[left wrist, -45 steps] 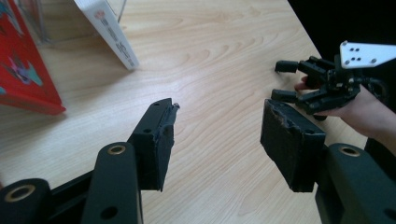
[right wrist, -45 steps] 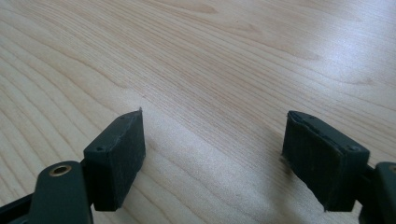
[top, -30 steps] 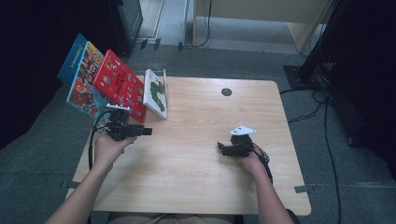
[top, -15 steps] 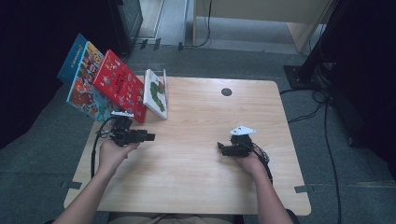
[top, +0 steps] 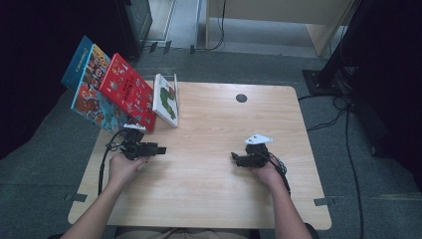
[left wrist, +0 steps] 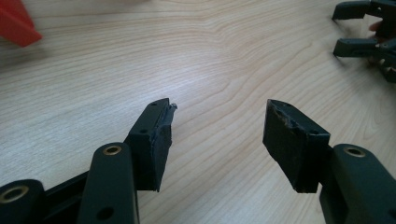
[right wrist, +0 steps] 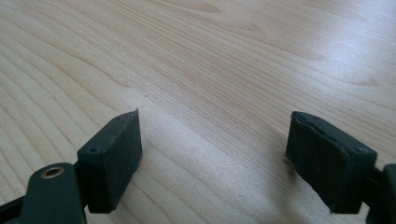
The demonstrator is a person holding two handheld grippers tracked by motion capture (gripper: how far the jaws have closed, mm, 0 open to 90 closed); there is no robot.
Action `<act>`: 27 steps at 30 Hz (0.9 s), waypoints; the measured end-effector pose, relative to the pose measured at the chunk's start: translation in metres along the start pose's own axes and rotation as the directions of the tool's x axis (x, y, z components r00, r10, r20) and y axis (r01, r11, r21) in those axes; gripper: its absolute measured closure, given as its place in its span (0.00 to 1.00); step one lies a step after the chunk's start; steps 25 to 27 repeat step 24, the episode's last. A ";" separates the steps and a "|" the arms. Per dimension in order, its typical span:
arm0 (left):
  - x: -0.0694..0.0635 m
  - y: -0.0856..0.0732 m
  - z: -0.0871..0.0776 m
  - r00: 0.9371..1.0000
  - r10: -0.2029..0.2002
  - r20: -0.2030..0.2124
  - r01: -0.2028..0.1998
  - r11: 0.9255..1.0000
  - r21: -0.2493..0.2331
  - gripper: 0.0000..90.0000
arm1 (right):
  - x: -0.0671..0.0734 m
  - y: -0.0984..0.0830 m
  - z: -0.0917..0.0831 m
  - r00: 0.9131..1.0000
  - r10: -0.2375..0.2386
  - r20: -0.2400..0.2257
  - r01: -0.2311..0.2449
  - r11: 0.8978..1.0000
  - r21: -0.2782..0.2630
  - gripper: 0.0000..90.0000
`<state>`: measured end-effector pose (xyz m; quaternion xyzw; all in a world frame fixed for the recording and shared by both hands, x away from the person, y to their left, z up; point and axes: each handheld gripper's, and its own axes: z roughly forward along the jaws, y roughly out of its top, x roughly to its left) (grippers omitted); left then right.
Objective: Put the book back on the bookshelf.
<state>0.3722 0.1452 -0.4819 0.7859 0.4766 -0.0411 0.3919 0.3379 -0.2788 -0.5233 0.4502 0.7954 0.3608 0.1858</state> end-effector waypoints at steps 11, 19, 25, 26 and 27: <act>0.000 -0.004 0.021 0.999 0.017 -0.027 -0.015 0.998 0.066 0.46 | 0.000 0.000 0.000 1.000 0.000 0.000 0.000 1.000 0.001 0.19; -0.001 -0.005 0.022 1.000 0.021 -0.014 -0.020 0.998 0.058 0.45 | 0.000 0.000 0.000 1.000 0.000 0.000 0.000 1.000 0.001 0.19; -0.002 -0.005 0.022 1.000 0.019 -0.011 -0.019 0.998 0.064 0.45 | 0.000 0.000 0.000 1.000 0.000 0.000 0.000 1.000 0.002 0.19; -0.002 -0.005 0.022 1.000 0.019 -0.011 -0.019 0.998 0.064 0.45 | 0.000 0.000 0.000 1.000 0.000 0.000 0.000 1.000 0.002 0.19; -0.002 -0.005 0.022 1.000 0.019 -0.011 -0.019 0.998 0.064 0.45 | 0.000 0.000 0.000 1.000 0.000 0.000 0.000 1.000 0.002 0.19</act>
